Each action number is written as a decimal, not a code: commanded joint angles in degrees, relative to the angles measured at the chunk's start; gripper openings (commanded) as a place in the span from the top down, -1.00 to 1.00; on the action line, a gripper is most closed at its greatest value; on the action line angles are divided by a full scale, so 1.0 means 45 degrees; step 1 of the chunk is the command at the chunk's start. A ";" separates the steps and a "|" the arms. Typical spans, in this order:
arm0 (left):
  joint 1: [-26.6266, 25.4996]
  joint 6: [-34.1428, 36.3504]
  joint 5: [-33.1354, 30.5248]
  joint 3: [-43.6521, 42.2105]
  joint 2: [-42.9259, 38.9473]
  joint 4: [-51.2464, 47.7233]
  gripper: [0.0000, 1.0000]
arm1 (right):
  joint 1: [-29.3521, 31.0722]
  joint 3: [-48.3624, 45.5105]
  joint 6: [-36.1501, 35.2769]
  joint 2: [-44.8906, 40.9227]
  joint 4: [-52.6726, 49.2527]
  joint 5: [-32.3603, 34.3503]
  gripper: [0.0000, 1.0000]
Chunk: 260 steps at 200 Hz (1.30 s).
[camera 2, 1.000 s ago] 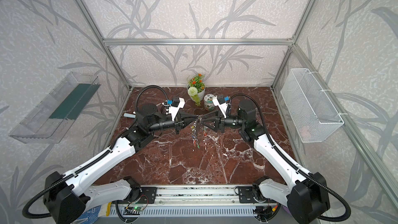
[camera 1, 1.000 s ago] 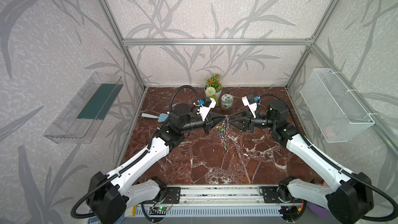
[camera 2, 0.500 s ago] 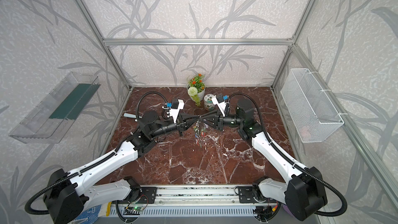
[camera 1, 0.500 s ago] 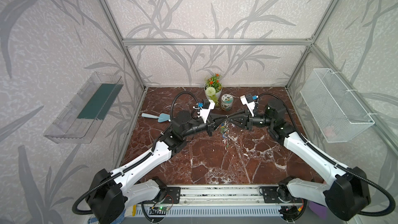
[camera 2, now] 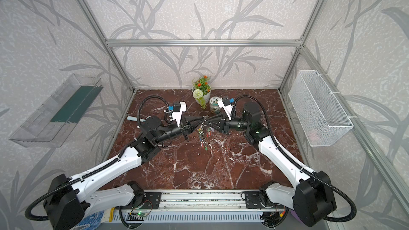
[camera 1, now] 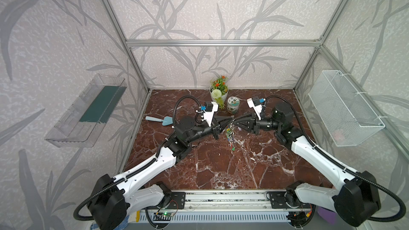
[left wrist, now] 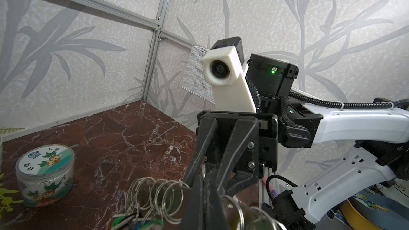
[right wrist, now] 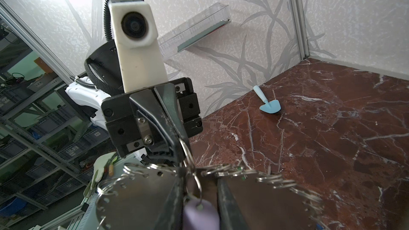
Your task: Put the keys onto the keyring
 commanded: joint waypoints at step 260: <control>-0.0097 -0.0554 0.0369 -0.0138 0.0318 0.3262 1.00 | -0.0334 0.0976 0.1816 -0.0080 0.1670 -0.0311 0.12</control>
